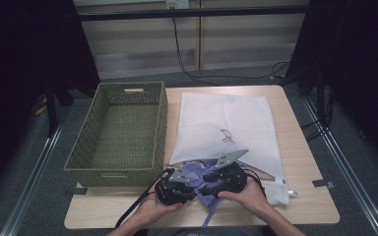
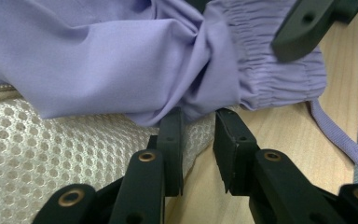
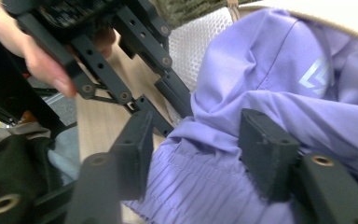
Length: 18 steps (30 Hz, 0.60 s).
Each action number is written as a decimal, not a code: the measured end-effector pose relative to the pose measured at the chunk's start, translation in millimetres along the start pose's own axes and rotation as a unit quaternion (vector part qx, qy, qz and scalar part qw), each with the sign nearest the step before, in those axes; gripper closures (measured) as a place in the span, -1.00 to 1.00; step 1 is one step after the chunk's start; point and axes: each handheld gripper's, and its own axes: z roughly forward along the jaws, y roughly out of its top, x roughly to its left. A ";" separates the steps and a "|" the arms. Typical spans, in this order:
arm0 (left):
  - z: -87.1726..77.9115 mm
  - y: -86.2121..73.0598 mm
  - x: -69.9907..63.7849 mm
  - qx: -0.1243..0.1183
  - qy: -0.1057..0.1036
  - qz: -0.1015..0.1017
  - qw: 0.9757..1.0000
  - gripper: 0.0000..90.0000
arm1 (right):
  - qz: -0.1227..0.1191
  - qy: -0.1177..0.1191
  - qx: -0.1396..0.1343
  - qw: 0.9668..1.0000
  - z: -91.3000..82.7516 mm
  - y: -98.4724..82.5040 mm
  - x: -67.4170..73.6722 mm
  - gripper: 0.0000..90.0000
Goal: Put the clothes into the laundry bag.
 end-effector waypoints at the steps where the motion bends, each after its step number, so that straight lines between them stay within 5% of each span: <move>1: -0.2 0.4 -0.3 0.004 0.003 0.005 1.000 0.64 | -0.004 -0.003 0.000 1.000 1.4 -0.8 0.1 -0.08; 8: -0.5 0.4 0.2 0.005 0.000 0.002 1.000 0.64 | -0.027 -0.002 0.021 0.999 14.3 -8.8 1.8 -0.20; 12: -8.2 3.2 -0.8 0.008 0.022 0.032 0.999 0.50 | -0.060 -0.028 0.033 0.997 19.5 -17.1 9.9 -0.17; 15: -21.3 2.8 -0.6 -0.029 0.026 0.011 0.999 0.54 | -0.069 -0.030 0.031 0.997 21.5 -18.6 11.8 -0.15; 18: -25.7 -5.7 0.6 -0.024 0.022 -0.002 0.999 0.60 | -0.065 -0.035 0.034 0.997 19.8 -19.2 10.3 0.03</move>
